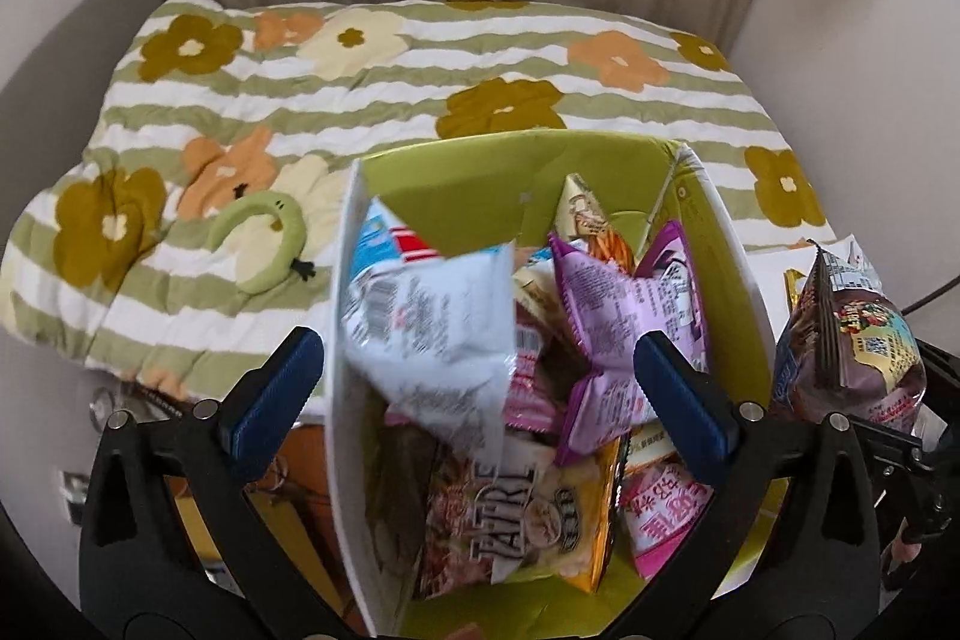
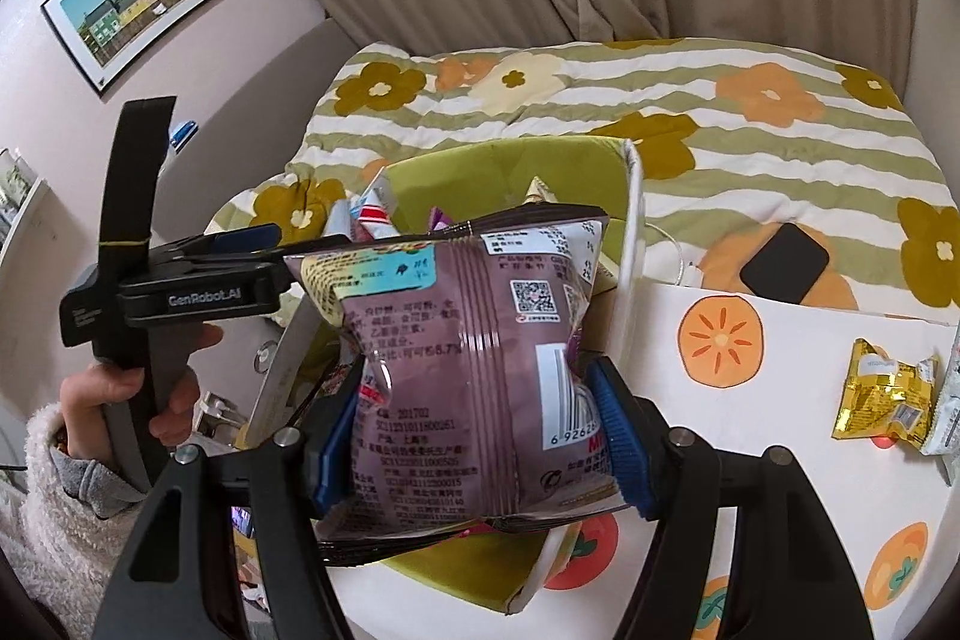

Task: Organize snacks
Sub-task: 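Carry both bags into the box and release them, then move both grippers to the last gold and silver packets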

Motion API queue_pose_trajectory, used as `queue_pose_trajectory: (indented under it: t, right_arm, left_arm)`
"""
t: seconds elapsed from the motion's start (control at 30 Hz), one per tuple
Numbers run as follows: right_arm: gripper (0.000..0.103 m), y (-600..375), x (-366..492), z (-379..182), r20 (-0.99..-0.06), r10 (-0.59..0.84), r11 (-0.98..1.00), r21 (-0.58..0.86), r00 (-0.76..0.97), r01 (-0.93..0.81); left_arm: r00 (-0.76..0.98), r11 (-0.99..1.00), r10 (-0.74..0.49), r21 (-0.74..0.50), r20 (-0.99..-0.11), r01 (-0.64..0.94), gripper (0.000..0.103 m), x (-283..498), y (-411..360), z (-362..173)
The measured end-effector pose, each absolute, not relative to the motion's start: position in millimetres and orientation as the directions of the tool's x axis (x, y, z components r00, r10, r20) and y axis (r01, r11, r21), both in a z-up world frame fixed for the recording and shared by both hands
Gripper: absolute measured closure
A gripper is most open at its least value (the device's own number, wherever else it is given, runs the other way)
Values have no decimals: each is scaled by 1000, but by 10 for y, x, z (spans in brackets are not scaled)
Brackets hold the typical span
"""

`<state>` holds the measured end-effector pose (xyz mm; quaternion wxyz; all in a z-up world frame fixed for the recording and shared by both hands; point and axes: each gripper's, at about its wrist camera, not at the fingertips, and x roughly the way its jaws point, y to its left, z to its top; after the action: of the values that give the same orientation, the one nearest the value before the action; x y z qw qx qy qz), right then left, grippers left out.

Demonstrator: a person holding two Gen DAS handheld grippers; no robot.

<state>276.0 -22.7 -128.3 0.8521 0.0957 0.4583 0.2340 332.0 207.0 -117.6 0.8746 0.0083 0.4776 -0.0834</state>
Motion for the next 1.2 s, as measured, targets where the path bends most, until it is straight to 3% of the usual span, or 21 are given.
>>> queue_pose_trajectory:
  t: [0.2, 0.27, 0.33, 0.77, 1.2]
  right_arm:
    - [36, -40, 2792, -1412, -763, 477, 875, 364, 437, -321]
    - [27, 32, 2763, -1441, -768, 454, 885, 331, 452, -326]
    - [0, 87, 2686, -1439, -746, 451, 885, 302, 491, -353]
    - [0, 76, 2262, -1220, -698, 430, 896, 256, 572, -362]
    - [0, -325, 1835, -823, -664, 343, 939, 229, 664, -256]
  left_arm:
    - [567, 994, -105, -71, -817, 83, 1, 3114, 2304, -1056]
    - [568, 996, -88, -62, -818, 66, 1, 3056, 2362, -1059]
    - [564, 997, -78, -60, -822, 50, 1, 2968, 2417, -1093]
    - [568, 995, -91, -96, -818, 22, 1, 2435, 2525, -1047]
    - [606, 974, -223, -154, -763, 165, 1, 2157, 1993, -662]
